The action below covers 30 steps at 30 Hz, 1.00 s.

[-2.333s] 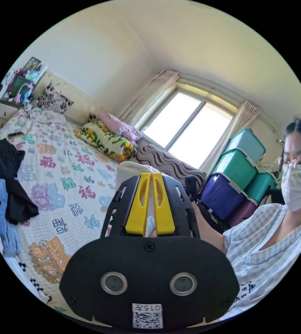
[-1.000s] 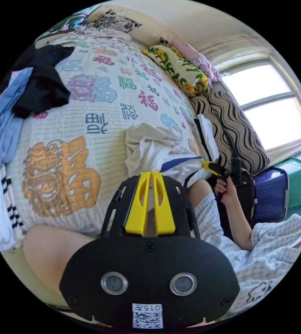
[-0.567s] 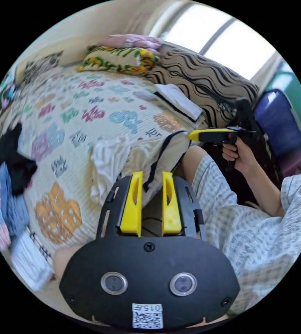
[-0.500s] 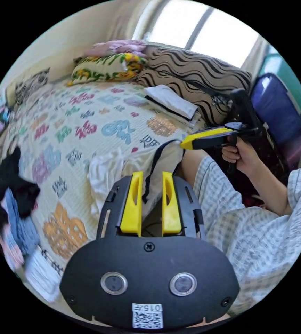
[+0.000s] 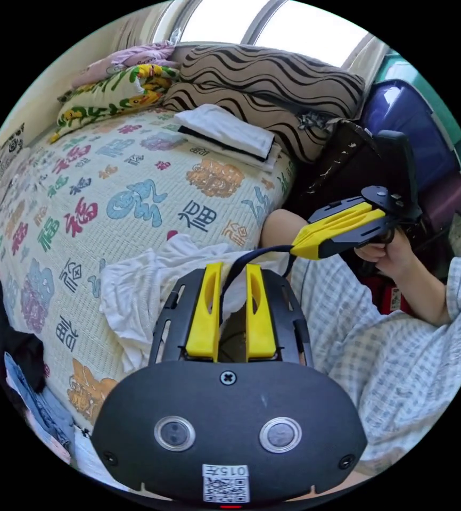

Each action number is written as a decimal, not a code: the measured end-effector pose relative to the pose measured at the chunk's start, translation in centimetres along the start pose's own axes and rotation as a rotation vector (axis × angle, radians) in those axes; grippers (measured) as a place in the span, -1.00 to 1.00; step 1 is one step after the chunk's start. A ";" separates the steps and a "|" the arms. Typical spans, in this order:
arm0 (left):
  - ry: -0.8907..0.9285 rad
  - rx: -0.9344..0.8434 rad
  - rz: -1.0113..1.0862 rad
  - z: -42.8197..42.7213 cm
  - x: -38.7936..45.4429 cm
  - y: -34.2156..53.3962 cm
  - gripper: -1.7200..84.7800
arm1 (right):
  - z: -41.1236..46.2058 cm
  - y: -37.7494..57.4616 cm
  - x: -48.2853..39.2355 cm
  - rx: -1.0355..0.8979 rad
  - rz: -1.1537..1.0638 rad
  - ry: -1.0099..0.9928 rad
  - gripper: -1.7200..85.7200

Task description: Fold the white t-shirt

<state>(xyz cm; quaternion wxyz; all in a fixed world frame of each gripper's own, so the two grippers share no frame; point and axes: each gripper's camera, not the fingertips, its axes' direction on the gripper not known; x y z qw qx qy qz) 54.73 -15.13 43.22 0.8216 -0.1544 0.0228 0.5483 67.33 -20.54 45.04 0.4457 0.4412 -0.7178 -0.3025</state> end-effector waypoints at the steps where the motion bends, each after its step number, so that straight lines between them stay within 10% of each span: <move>1: -0.018 0.011 0.008 -0.1 0.3 -0.1 -0.80 | -0.1 0.1 -0.1 0.003 -0.002 -0.004 -0.97; 20: -0.206 0.379 0.052 -16.1 5.8 -8.8 -0.97 | -3.6 -1.5 -4.5 0.135 0.085 0.149 -0.77; 30: -0.284 0.482 0.059 -22.2 9.2 -13.0 -0.97 | -7.8 -0.5 -8.2 0.236 0.032 -0.188 -0.88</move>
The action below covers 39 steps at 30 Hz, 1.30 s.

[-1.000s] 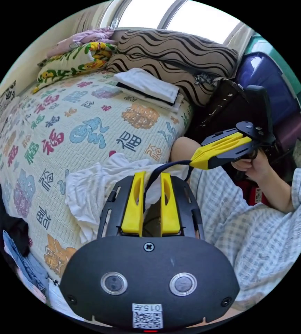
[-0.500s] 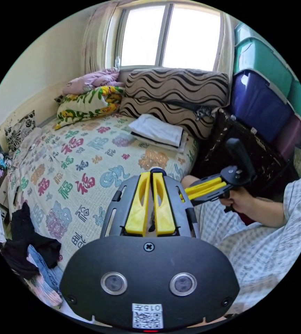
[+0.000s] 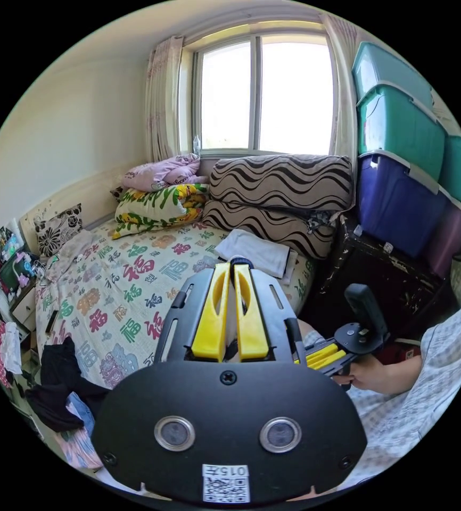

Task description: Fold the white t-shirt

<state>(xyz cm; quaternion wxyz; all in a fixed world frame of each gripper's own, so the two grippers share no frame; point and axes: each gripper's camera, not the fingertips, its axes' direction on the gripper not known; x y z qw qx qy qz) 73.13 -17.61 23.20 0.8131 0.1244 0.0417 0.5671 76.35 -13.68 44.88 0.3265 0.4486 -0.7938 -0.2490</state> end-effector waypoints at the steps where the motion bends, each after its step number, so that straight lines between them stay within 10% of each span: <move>1: 0.000 0.007 0.001 -0.2 0.1 -0.3 -0.97 | 0.1 -0.3 -0.1 -0.001 -0.003 -0.001 -0.88; 14: -0.016 0.133 -0.033 -4.8 0.1 -4.3 -0.97 | -6.8 -3.9 4.0 0.139 0.100 0.350 -0.84; 21: -0.050 0.100 -0.062 -3.4 -0.1 -5.8 -0.97 | -5.6 0.4 -1.8 0.083 -0.100 -0.043 -0.96; 39: 0.019 0.139 -0.085 -3.6 1.7 -7.5 -0.97 | -6.0 -0.2 3.6 0.102 0.159 0.098 -0.71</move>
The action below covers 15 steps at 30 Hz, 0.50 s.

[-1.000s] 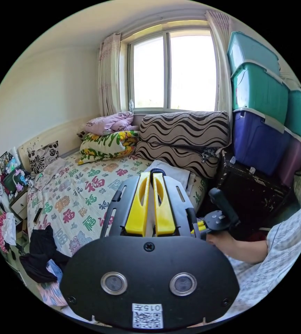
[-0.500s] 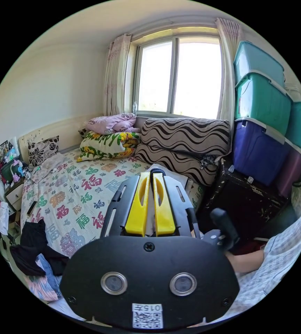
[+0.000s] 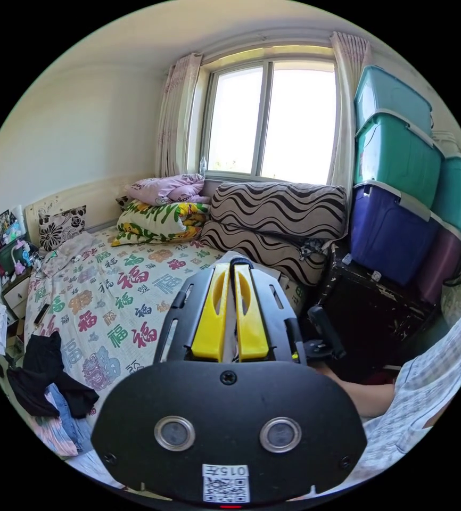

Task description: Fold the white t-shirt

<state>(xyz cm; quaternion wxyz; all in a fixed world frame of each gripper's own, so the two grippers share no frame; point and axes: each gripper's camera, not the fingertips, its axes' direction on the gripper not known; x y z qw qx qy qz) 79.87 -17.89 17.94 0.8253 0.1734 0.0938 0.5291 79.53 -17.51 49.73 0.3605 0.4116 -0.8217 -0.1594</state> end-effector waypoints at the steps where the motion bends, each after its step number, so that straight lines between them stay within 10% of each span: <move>1: 0.003 0.000 -0.001 0.0 0.1 0.0 -0.97 | 0.1 -0.1 0.1 0.007 0.013 -0.013 -0.69; 15: -0.003 0.008 -0.004 -3.0 1.3 -0.5 -0.97 | -2.8 -1.8 0.3 0.073 0.064 0.025 -0.65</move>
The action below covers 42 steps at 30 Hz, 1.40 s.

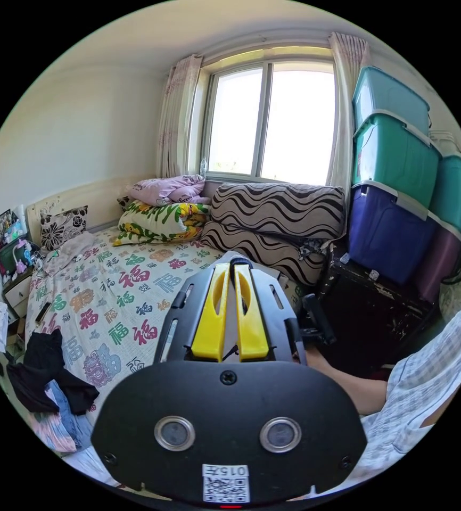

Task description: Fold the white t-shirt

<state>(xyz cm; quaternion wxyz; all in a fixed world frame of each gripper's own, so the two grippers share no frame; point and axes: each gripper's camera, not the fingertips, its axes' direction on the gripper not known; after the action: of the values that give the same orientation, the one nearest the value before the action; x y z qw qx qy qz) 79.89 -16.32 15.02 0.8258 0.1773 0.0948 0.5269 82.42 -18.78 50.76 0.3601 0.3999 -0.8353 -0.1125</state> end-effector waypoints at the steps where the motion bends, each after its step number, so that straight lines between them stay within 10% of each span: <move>1: 0.003 0.002 -0.005 -0.2 -0.1 0.0 -0.97 | -0.2 0.0 0.0 -0.001 -0.002 0.001 -0.65; 23: -0.134 0.048 0.024 -9.2 1.6 2.6 -0.97 | -5.0 -0.7 -7.6 0.039 -0.097 0.104 -0.95; 42: -0.254 0.568 0.293 -35.1 3.3 5.1 -0.97 | -22.3 -4.7 -36.5 0.483 -0.959 0.380 -0.96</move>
<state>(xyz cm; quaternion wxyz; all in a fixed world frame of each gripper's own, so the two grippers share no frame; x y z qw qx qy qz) 64.94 -4.61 -15.13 0.6644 0.4761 0.1075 0.5660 115.93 7.69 45.81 0.3109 0.8186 -0.4829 0.0048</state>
